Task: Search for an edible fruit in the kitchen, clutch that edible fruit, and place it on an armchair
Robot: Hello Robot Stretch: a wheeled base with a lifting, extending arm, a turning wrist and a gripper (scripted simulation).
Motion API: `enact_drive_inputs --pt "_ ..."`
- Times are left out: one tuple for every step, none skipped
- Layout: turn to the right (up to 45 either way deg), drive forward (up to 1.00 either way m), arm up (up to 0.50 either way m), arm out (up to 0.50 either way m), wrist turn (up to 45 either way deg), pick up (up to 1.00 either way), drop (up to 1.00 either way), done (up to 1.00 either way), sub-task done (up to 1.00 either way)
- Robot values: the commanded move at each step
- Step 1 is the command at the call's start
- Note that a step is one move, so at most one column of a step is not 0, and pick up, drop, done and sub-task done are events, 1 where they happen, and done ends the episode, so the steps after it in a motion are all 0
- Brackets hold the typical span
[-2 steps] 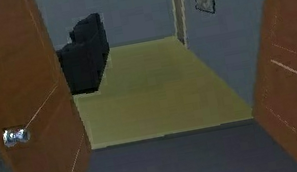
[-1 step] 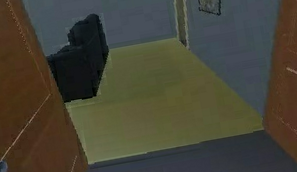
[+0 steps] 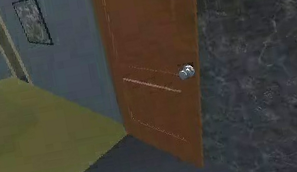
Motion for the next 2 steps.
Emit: enact_drive_inputs --pt "42.0 0.0 0.0 0.0 0.0 0.0 0.0 0.0 0.0" --pt "0.0 0.2 0.0 0.0 0.0 0.0 0.0 0.0 0.0"
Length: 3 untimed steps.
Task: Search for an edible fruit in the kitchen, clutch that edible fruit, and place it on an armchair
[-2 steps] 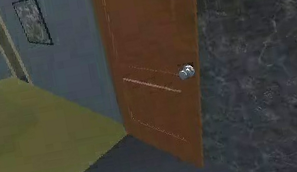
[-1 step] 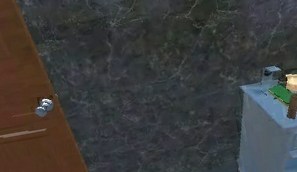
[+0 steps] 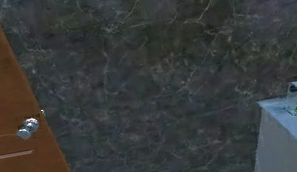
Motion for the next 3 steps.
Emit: enact_drive_inputs --pt "-45.0 0.0 0.0 0.0 0.0 0.0 0.0 0.0 0.0" --pt "-33.0 0.0 0.0 0.0 0.0 0.0 0.0 0.0 0.0" --pt "-3.0 0.0 0.0 0.0 0.0 0.0 0.0 0.0 0.0"
